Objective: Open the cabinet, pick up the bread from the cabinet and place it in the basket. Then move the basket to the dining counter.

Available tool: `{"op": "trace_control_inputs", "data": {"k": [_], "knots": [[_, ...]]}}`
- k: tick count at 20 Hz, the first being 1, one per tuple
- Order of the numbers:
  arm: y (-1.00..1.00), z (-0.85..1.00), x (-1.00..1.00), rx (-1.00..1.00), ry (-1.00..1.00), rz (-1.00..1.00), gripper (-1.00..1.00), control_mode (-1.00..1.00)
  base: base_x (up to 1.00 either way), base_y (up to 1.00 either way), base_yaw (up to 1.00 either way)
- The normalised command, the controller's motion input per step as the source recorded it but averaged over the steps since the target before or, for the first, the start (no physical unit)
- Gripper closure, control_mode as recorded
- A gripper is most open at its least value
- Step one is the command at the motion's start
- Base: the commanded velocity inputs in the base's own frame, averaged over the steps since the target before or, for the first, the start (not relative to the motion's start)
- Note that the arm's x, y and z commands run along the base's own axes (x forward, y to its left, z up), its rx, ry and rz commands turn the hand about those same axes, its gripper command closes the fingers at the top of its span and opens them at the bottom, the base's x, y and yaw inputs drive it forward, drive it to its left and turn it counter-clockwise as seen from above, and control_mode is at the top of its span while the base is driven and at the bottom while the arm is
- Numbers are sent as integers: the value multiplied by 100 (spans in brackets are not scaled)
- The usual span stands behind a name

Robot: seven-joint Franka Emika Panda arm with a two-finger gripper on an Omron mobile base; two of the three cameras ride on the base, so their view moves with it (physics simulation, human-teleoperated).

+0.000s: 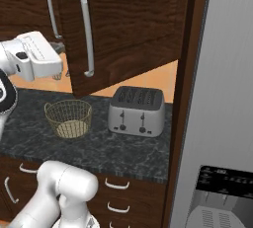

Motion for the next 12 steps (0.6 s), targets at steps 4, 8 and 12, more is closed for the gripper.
{"op": "trace_control_inputs", "data": {"k": [4,8,12], "knots": [[2,-28,55,0,12,0,100,-100,0,0,0],[-53,-7,17,3,4,-2,100,-100,0,0,0],[-96,-11,5,6,5,-14,100,-100,0,0,0]]}}
